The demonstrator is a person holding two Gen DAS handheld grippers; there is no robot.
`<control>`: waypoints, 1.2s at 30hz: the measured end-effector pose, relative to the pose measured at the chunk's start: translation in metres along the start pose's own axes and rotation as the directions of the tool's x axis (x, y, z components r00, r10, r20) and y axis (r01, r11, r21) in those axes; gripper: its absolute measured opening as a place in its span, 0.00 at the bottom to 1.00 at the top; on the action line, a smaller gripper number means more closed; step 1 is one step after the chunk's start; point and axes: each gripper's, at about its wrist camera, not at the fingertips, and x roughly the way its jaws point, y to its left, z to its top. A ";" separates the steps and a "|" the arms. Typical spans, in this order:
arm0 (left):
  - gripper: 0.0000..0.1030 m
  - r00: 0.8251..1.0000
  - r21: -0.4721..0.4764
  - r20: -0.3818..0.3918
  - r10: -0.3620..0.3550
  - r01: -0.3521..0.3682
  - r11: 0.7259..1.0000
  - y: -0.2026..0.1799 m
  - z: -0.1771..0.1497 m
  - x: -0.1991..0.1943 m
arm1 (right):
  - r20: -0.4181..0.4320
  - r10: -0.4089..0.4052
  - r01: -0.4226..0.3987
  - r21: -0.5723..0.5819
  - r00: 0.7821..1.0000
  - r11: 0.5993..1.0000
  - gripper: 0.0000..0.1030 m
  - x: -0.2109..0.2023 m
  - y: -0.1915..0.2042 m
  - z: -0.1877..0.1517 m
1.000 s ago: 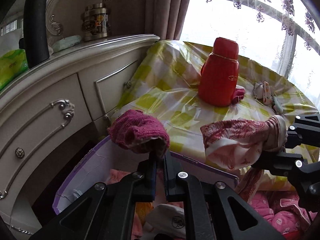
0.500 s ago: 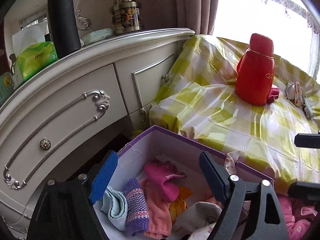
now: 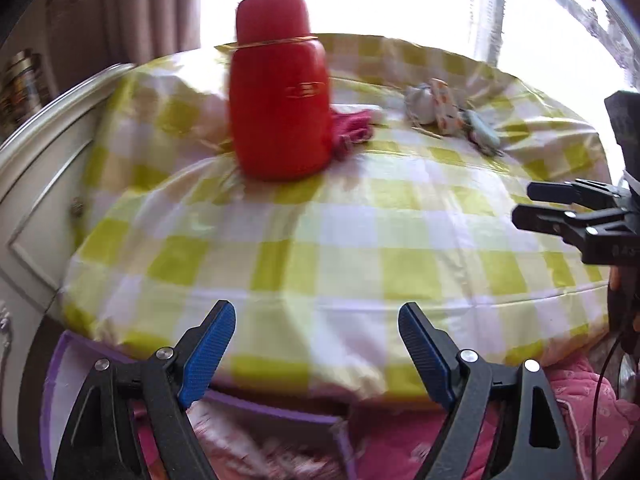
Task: Organize soft objects
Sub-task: 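Grasp the pink knit sock on the table with the right gripper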
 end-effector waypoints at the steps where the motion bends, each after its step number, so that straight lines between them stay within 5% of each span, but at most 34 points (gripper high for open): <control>1: 0.82 1.000 0.026 0.001 -0.022 0.022 0.999 -0.013 0.008 0.014 | 0.003 -0.014 0.013 0.042 1.000 0.999 0.76 0.002 -0.019 0.001; 7: 0.82 0.997 0.038 0.056 -0.043 0.041 0.998 -0.061 0.051 0.081 | -0.001 0.009 -0.009 0.215 1.000 0.977 0.76 0.043 -0.093 0.044; 14: 0.82 0.996 -0.040 0.062 -0.067 0.070 0.997 -0.053 0.058 0.106 | 0.043 0.198 -0.202 0.247 0.979 0.948 0.76 0.118 -0.083 0.128; 20: 0.86 0.985 -0.127 0.019 -0.172 0.173 0.977 -0.039 0.058 0.117 | -0.003 0.156 -0.150 0.249 0.988 0.957 0.76 0.187 -0.076 0.167; 25: 0.89 0.984 -0.116 0.016 -0.177 0.178 0.977 -0.041 0.057 0.117 | -0.104 0.164 -0.136 0.231 0.981 0.963 0.78 0.235 -0.075 0.177; 27: 0.91 0.984 -0.114 0.015 -0.180 0.180 0.977 -0.042 0.057 0.116 | -0.098 0.134 -0.120 0.142 0.986 0.983 0.78 0.237 -0.065 0.176; 28: 0.91 0.984 -0.112 0.014 -0.179 0.179 0.977 -0.043 0.057 0.116 | -0.099 0.110 -0.101 0.087 0.989 0.991 0.71 0.236 -0.059 0.174; 30: 0.92 0.984 -0.109 0.013 -0.177 0.178 0.978 -0.043 0.055 0.114 | -0.112 0.056 -0.057 -0.006 0.992 0.998 0.33 0.227 -0.051 0.163; 36: 0.99 0.983 -0.081 -0.007 -0.185 0.184 0.980 -0.049 0.059 0.119 | -0.063 -0.059 0.058 -0.008 0.996 0.998 0.34 0.124 -0.097 0.097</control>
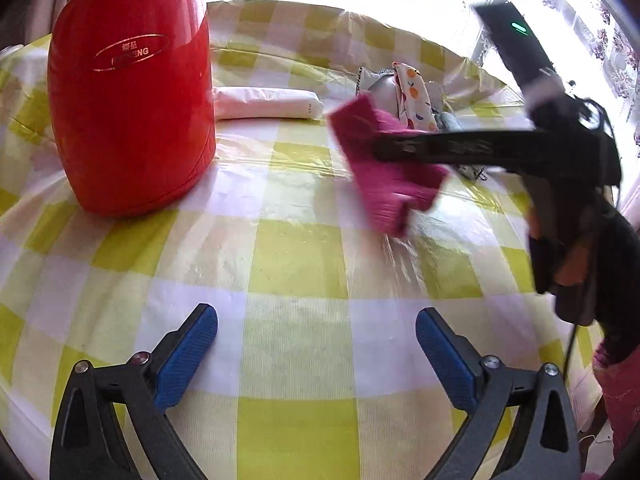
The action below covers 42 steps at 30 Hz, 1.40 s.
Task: Organize soft objects
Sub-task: 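Grasp the pink knit sock on the table with the right gripper, then grasp the light blue coin purse with the left gripper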
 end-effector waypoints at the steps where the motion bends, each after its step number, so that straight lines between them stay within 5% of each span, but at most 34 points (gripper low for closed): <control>1: 1.00 1.000 0.006 -0.004 0.004 -0.004 1.000 -0.001 0.000 0.001 | -0.005 -0.017 0.017 0.027 1.000 0.999 0.38 -0.016 -0.017 -0.014; 2: 1.00 1.000 0.012 -0.007 0.012 -0.012 1.000 -0.002 0.001 0.002 | -0.012 -0.024 0.024 0.054 1.000 0.998 0.41 -0.031 -0.032 -0.027; 4: 1.00 1.000 0.025 -0.014 0.022 -0.022 0.999 -0.005 0.002 0.003 | -0.039 -0.007 0.011 0.107 0.999 0.994 0.67 -0.053 -0.058 -0.051; 6: 1.00 0.999 0.039 -0.022 0.039 -0.038 0.999 -0.008 0.003 0.006 | -0.055 -0.015 0.022 0.130 0.998 0.991 0.79 -0.070 -0.073 -0.070; 11: 1.00 0.990 0.123 -0.055 0.133 -0.126 0.984 -0.023 0.006 0.019 | -0.074 -0.048 0.061 0.185 0.996 0.981 0.80 -0.071 -0.079 -0.092; 17: 1.00 0.990 0.113 -0.060 0.130 -0.123 0.986 -0.020 0.003 0.016 | -0.008 -0.015 0.016 0.255 1.000 0.967 0.80 -0.062 -0.062 -0.077; 22: 1.00 0.986 0.090 -0.068 0.153 -0.147 0.985 -0.022 0.002 0.015 | -0.077 -0.097 0.106 0.128 0.992 0.986 0.82 -0.042 -0.040 -0.074; 24: 1.00 0.977 0.056 -0.114 0.178 -0.172 0.983 -0.024 0.007 0.017 | -0.059 -0.125 0.129 0.087 0.990 0.988 0.76 -0.042 -0.039 -0.083; 25: 1.00 0.976 0.041 -0.139 0.170 -0.166 0.985 -0.027 0.013 0.021 | -0.030 -0.122 0.124 0.080 0.992 0.989 0.55 -0.048 -0.041 -0.087; 27: 1.00 0.988 0.014 -0.146 0.052 -0.050 0.999 -0.039 0.030 0.027 | -0.011 -0.137 0.137 0.110 0.991 0.984 0.35 -0.061 -0.049 -0.095; 32: 1.00 0.995 0.115 -0.067 -0.080 0.087 0.990 -0.109 0.094 0.054 | -0.020 -0.160 0.159 0.282 0.987 0.946 0.33 -0.090 -0.084 -0.127; 38: 1.00 0.990 0.152 -0.108 -0.092 0.108 0.982 -0.184 0.166 0.145 | -0.006 -0.123 0.116 0.382 0.992 0.917 0.33 -0.123 -0.096 -0.167; 40: 0.90 0.991 0.150 -0.113 -0.067 0.083 0.985 -0.198 0.178 0.171 | 0.000 -0.120 0.110 0.388 0.993 0.915 0.33 -0.130 -0.096 -0.175; 41: 0.52 0.990 0.144 -0.119 -0.077 0.094 0.985 -0.203 0.180 0.176 | 0.001 -0.122 0.112 0.389 0.993 0.914 0.33 -0.133 -0.096 -0.177; 42: 0.31 0.987 0.124 -0.127 -0.099 0.115 0.986 -0.207 0.179 0.174 | 0.000 -0.126 0.116 0.393 0.992 0.912 0.33 -0.135 -0.097 -0.180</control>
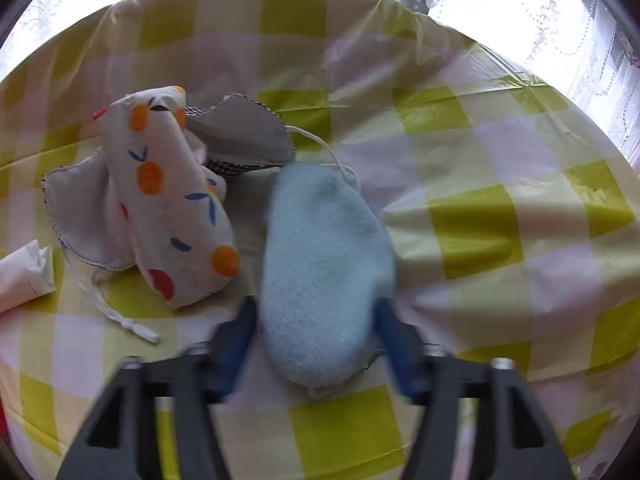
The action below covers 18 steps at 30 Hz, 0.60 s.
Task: Organize soft objects
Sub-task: 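Grasp the light blue coin purse with the left gripper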
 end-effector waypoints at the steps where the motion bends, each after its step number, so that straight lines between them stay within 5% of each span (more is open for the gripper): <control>1: 0.29 0.999 -0.013 0.037 -0.026 0.026 1.000 -0.005 -0.006 -0.012 | 0.002 -0.002 0.002 0.008 1.000 1.000 0.33 -0.002 -0.001 -0.002; 6: 0.23 0.980 0.101 0.156 -0.124 0.109 0.989 -0.023 -0.093 -0.103 | 0.025 0.004 -0.006 0.056 1.000 0.998 0.33 -0.006 -0.009 -0.005; 11: 0.23 0.992 0.102 0.119 -0.052 0.039 0.994 0.020 -0.168 -0.155 | 0.056 0.019 -0.023 0.069 0.998 0.997 0.33 -0.014 -0.008 -0.007; 18: 0.23 0.990 0.033 0.127 0.066 -0.071 0.997 0.073 -0.226 -0.208 | 0.082 0.050 -0.052 0.016 0.995 0.999 0.33 -0.030 0.030 -0.009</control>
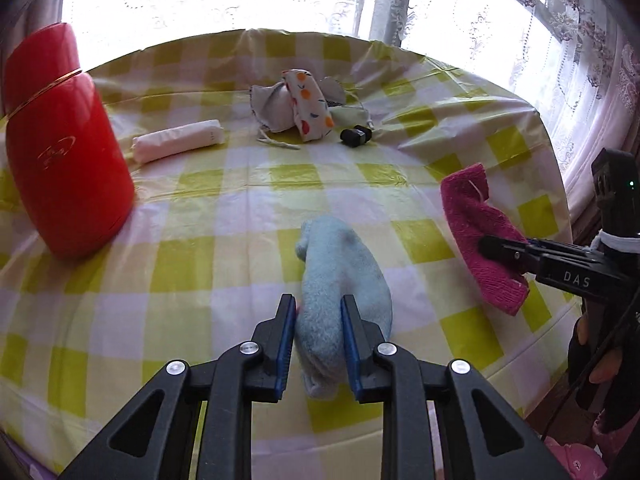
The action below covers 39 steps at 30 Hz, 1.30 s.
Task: Organize soft objects
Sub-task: 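Grasp the light blue coin purse with the left gripper, then lift the blue purse and pink sock with both grippers toward the box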
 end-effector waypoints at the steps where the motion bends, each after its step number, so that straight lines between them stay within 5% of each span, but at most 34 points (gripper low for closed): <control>1: 0.23 1.000 -0.015 0.009 0.009 -0.009 1.000 0.002 -0.003 -0.005 | 0.003 0.005 -0.005 -0.012 1.000 1.000 0.33 -0.003 0.007 -0.001; 12: 0.23 0.989 -0.016 0.130 0.071 -0.070 0.997 0.005 -0.003 -0.066 | 0.068 0.032 -0.022 -0.148 0.997 0.989 0.33 -0.055 0.080 -0.004; 25: 0.23 0.950 -0.002 0.304 0.076 -0.079 0.997 0.013 0.002 -0.141 | 0.157 0.041 -0.002 -0.246 0.987 0.969 0.33 -0.106 0.130 -0.002; 28: 0.26 0.973 -0.050 0.232 -0.014 0.027 0.998 0.036 -0.002 -0.127 | 0.153 0.037 0.001 -0.242 0.987 0.970 0.33 -0.107 0.130 -0.004; 30: 0.55 0.991 -0.114 0.121 -0.064 0.078 0.990 0.054 -0.009 -0.109 | 0.150 0.037 -0.001 -0.235 0.988 0.972 0.33 -0.107 0.128 -0.006; 32: 0.77 0.997 -0.133 0.063 -0.050 0.058 0.989 0.065 -0.020 -0.095 | 0.146 0.034 0.000 -0.225 0.989 0.974 0.33 -0.106 0.123 -0.006; 35: 0.80 0.999 -0.105 -0.034 -0.010 0.006 0.995 0.067 -0.032 -0.068 | 0.128 0.036 -0.011 -0.192 0.991 0.981 0.33 -0.099 0.115 -0.005; 39: 0.80 0.981 0.038 -0.195 0.014 -0.006 0.999 0.046 -0.051 -0.022 | 0.113 0.044 -0.022 -0.187 0.993 0.982 0.33 -0.093 0.116 -0.005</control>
